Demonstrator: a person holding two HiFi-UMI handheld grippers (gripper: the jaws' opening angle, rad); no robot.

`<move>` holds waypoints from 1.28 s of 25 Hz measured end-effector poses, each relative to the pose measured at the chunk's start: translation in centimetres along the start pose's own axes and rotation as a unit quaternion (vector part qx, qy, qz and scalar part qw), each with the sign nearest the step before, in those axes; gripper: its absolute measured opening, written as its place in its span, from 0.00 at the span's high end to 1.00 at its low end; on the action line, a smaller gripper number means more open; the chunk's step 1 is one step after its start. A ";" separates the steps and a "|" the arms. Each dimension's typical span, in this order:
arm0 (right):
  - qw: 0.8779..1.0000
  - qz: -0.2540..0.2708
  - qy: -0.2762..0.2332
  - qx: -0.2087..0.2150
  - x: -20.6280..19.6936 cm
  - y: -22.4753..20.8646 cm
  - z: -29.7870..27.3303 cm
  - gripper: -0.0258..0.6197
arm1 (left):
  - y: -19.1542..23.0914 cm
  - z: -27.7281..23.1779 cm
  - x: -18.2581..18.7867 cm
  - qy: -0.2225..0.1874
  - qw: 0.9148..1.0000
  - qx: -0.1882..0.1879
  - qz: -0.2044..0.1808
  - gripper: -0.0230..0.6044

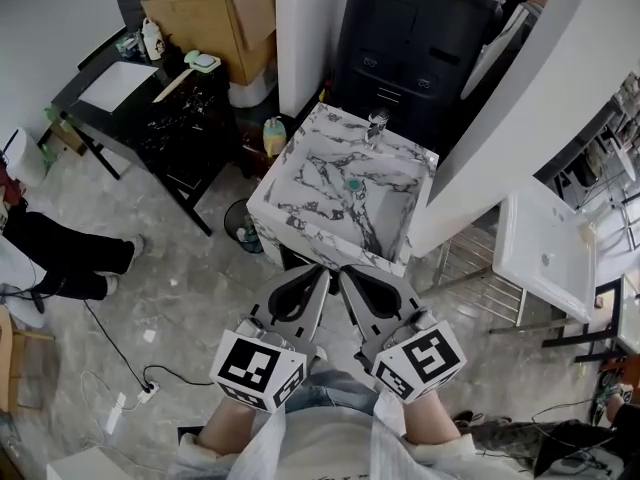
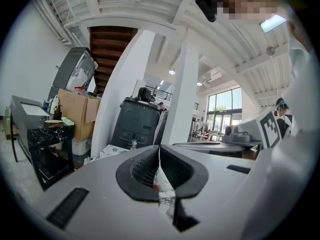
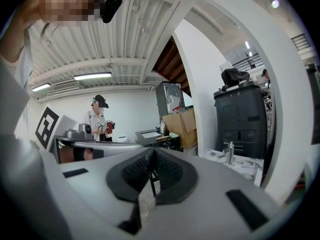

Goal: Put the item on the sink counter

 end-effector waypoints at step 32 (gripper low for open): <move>1.000 0.022 0.007 0.000 -0.1 -1.4 -0.3 0.95 | 0.0 -1.6 0.8 0.011 0.999 -0.022 -0.040 0.93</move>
Point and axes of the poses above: the fingertips, and each gripper's own axes: z backward along the fingers, y to its left, x out of its top, the point moved 1 cm from there along z, backward along the fingers, and after that the axes turned 10 degrees about -y, right-handed, at the moved point
